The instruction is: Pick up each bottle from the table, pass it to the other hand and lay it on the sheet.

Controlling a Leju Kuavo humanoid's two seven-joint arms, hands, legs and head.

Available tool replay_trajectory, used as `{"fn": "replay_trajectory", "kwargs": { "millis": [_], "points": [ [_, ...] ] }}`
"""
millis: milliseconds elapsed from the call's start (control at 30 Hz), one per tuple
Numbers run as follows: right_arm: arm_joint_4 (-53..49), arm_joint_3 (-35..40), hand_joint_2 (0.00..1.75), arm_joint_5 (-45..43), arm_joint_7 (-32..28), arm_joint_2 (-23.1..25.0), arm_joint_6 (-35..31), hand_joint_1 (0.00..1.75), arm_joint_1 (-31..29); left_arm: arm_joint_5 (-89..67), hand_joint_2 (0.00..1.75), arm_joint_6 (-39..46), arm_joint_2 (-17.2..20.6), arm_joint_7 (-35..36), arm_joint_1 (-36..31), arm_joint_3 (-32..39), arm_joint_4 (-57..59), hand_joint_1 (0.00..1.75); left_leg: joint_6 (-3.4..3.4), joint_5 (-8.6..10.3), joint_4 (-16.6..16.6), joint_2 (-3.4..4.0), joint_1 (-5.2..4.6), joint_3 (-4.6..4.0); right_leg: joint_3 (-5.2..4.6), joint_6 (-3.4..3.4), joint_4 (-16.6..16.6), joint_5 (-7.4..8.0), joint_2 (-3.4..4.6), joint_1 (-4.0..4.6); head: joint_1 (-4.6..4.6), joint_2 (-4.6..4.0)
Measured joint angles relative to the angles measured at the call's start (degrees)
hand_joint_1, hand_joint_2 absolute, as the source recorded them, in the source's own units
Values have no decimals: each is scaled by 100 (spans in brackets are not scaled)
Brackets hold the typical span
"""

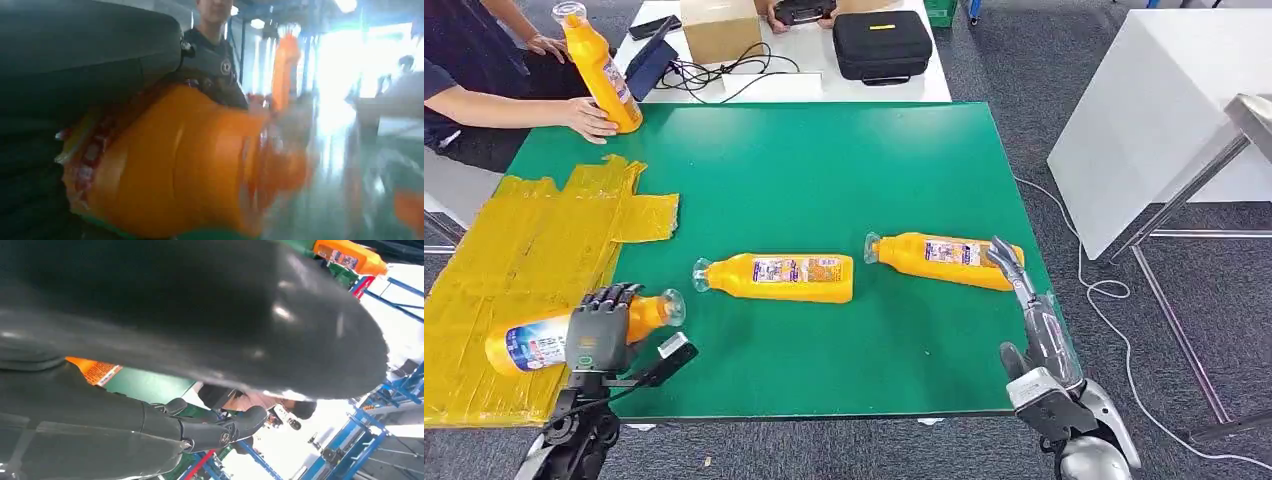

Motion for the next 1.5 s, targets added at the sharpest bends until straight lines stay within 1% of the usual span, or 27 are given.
{"fn": "replay_trajectory", "kwargs": {
  "millis": [167, 233, 267, 300, 600, 700, 767, 867, 933, 1000, 1067, 1167, 1233, 1333, 1433, 1500],
  "points": [
    [0, 0, 0, 0, 0, -7, 0, 0, 8, 2, 0, -2, -11, 22, -19, -28, 26, 0, 0, 0, 0, -3, 0, 0, 3, 0, 0, -1, -1, 0, -2, 0],
    [-2, 0, 0, 4, 2, -35, 18, 0, 56, 163, 0, -202, -28, 312, -193, -287, 290, 0, 2, -1, 0, -13, -2, 3, 12, 3, 0, -6, -13, -4, -2, 0],
    [-50, -20, 0, 94, 37, -31, 20, 0, 180, 539, 0, -478, -28, 375, -310, -534, 382, 0, 4, -4, -1, -12, -1, 3, 13, -2, 0, -9, -13, -4, 0, 0],
    [-79, -20, 0, 120, 44, -22, 22, 0, 230, 601, 0, -551, -28, 400, -353, -655, 413, 0, 4, -4, -1, -9, -1, 4, 13, -2, 0, -8, -12, -4, 0, 0],
    [-118, -31, 0, 146, 59, -5, 28, 0, 302, 680, 0, -577, -28, 421, -406, -872, 465, 0, 7, -1, 0, -8, -2, 6, 15, 6, 0, -2, -12, -7, 0, 0],
    [-125, -42, 0, 194, 81, -4, 35, 0, 331, 1041, 0, -642, -4, 387, -410, -931, 448, 0, 7, -1, 0, -9, -1, 7, 16, 6, 0, -3, -12, -8, 0, 0],
    [-125, -46, 0, 205, 81, -5, 35, 0, 372, 1468, 0, -789, 26, 205, -406, -946, 369, 0, 7, -1, -1, -9, -1, 7, 17, 5, 0, -3, -12, -7, 0, 0],
    [-125, -64, 0, 269, 83, -5, 31, 0, 436, 2357, 0, -1292, 112, -143, -354, -950, 73, 0, 6, -2, -1, -7, -1, 7, 17, 4, 0, -3, -12, -6, 0, 0],
    [-125, -105, 0, 348, 140, -5, 31, 0, 485, 3116, 0, -1721, 212, -370, -265, -933, -288, 0, 5, -3, -1, -5, -1, 8, 16, 2, 1, -5, -10, -4, 0, 0],
    [-125, -149, 0, 446, 175, 2, 39, 0, 539, 3785, 0, -1957, 298, -497, -114, -828, -686, 0, 5, -2, -1, 0, 1, 8, 13, 0, 1, -3, -6, 1, 0, 0],
    [-125, -190, 0, 770, 292, 15, 35, 0, 571, 4392, 0, -2081, 398, -617, 67, -642, -1250, 0, 5, -2, -1, 6, 2, 7, 11, 0, 1, -2, -4, 4, 0, 0],
    [-123, -223, 0, 1678, 620, 13, -22, 0, 562, 5217, 0, -2259, 481, -787, 285, -278, -2073, 0, 4, -4, -1, 6, 3, 6, 11, 0, 1, -3, -4, 4, 0, 0],
    [-112, -282, 0, 1853, 724, -33, 50, 0, 514, 5874, 0, -2552, 514, -931, 438, -33, -2548, 0, 3, -5, -1, 5, 3, 6, 11, 0, 1, -5, -4, 4, -2, 0],
    [-44, -485, 0, 2055, 625, -136, 52, 0, 381, 6381, 0, -2991, 623, -1086, 716, 90, -3088, 0, 8, -9, -1, 4, 3, 5, 11, -4, 1, -12, -4, 0, -2, 0],
    [81, -842, 0, 1923, 426, -337, 482, 0, 230, 6610, 0, -3016, 724, -1476, 989, 92, -3503, 0, 14, -9, -1, 1, -2, 5, 10, -1, 0, -13, -5, -9, 0, 0],
    [204, -1131, 0, 1728, 334, -487, 825, 0, 134, 6637, 0, -2983, 794, -1541, 1062, 81, -3690, 0, 15, -10, -1, -7, -4, 4, 14, 4, 0, -16, -9, -11, 2, 0]
  ]
}}
